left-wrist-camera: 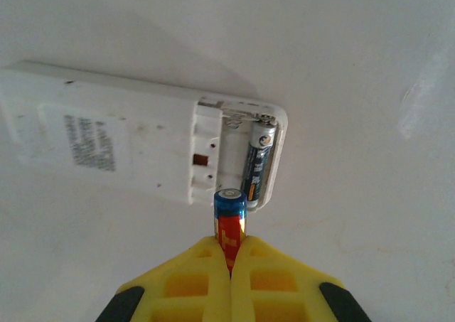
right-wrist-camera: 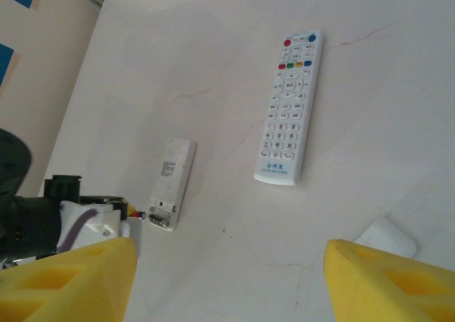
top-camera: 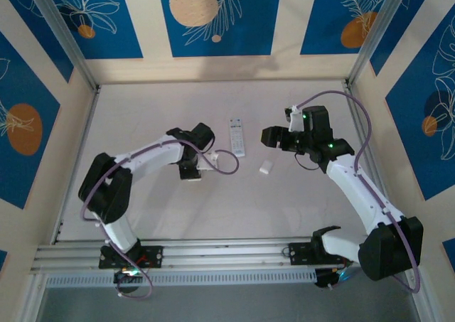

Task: Load the batteries into the remote control

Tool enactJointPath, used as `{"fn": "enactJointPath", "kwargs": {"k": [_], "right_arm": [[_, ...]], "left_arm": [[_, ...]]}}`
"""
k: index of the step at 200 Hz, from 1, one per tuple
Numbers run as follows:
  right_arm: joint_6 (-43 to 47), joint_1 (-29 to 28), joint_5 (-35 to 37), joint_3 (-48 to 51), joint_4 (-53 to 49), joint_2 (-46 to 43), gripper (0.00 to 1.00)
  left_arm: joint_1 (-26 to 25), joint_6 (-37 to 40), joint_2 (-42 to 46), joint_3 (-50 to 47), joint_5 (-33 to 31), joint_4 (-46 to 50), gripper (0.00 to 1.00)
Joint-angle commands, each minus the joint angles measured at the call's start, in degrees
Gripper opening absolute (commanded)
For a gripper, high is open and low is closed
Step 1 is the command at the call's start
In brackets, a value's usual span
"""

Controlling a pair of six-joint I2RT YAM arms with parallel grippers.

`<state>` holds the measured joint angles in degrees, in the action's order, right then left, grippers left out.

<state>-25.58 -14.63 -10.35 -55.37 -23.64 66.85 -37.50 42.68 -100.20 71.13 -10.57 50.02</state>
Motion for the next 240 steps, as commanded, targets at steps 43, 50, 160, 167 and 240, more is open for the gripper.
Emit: {"fn": "enactJointPath", "kwargs": {"k": [43, 50, 160, 167, 240], "right_arm": [[0.9, 0.7, -2.1, 0.4, 0.1, 0.0, 0.7], [0.9, 0.7, -2.2, 0.4, 0.1, 0.2, 0.7], [0.7, 1.0, -3.0, -0.2, -0.2, 1.0, 0.71], [0.8, 1.0, -2.9, -0.2, -0.2, 1.0, 0.7], [0.5, 1.1, -3.1, -0.2, -0.1, 1.3, 0.7]], "left_arm": [[0.8, 1.4, -4.6, 2.3, 0.8, 0.1, 0.0], [0.8, 1.5, -4.9, 2.4, 0.8, -0.1, 0.0], [1.5, 1.9, -6.3, 2.3, -0.2, -1.7, 0.09], [1.5, 1.9, -6.3, 2.3, -0.1, -1.8, 0.1], [1.6, 1.6, -6.0, 2.4, 2.2, -1.3, 0.19]]}}
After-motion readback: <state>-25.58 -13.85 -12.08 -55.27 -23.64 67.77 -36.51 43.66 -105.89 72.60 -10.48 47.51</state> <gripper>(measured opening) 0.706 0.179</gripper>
